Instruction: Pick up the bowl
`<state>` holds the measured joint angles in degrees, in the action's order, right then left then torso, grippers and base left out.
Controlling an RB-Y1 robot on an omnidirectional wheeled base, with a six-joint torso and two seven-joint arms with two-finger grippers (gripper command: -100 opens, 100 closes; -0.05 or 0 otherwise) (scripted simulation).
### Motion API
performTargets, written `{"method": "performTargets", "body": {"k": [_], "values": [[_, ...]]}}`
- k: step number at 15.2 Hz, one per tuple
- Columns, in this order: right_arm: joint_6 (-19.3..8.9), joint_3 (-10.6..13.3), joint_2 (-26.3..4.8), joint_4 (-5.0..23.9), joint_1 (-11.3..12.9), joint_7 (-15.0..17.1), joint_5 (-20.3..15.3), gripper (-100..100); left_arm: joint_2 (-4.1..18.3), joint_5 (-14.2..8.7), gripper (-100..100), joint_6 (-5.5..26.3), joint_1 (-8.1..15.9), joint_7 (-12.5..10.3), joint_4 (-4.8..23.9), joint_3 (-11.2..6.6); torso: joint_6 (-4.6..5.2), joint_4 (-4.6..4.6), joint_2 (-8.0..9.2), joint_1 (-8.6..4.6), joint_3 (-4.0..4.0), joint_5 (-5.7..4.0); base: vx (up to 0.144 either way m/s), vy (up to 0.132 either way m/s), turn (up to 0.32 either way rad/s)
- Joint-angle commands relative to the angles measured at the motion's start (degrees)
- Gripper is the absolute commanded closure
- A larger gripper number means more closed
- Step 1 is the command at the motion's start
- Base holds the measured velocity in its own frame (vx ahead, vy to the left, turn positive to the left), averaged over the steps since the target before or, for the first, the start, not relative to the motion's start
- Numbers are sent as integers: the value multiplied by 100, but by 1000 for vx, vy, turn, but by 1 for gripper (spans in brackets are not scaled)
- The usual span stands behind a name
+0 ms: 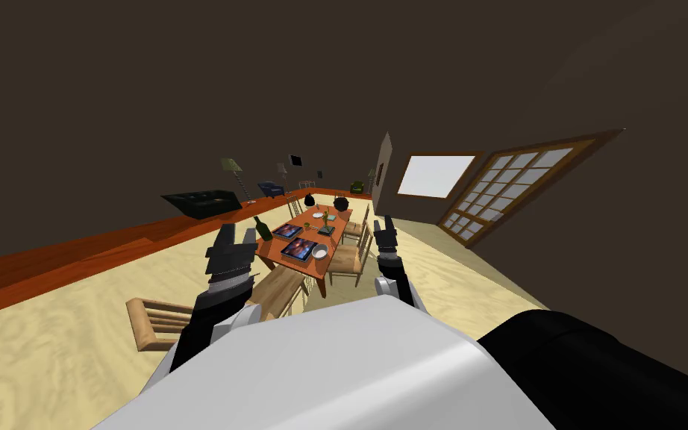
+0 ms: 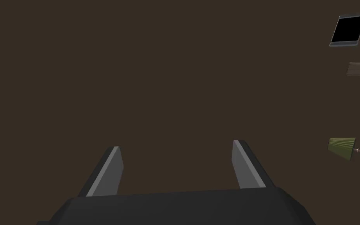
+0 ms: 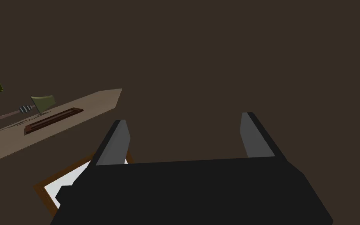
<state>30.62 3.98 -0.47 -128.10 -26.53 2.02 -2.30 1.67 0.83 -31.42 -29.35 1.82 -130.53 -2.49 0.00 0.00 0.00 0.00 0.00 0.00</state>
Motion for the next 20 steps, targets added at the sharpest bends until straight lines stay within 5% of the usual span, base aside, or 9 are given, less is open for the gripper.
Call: {"method": "performTargets", "body": {"k": [1, 7, 20], "values": [[0, 0, 0, 0, 0, 0, 0, 0, 244, -25, -100, 172, 29, 29, 61, -51, 0, 0, 0, 0, 0, 0, -6, -10, -70], [0, 1, 0, 0, 1, 0, 0, 0, 595, -112, -100, 730, 134, 131, 279, -231, 2, 1, 5, -9, 3, -2, -13, -26, -96], [0, 0, 0, 0, 0, 0, 0, 0, 907, -334, -100, 2204, 397, 390, 829, -686, 0, 0, 2, -11, 1, -2, -10, -31, -111]]}}
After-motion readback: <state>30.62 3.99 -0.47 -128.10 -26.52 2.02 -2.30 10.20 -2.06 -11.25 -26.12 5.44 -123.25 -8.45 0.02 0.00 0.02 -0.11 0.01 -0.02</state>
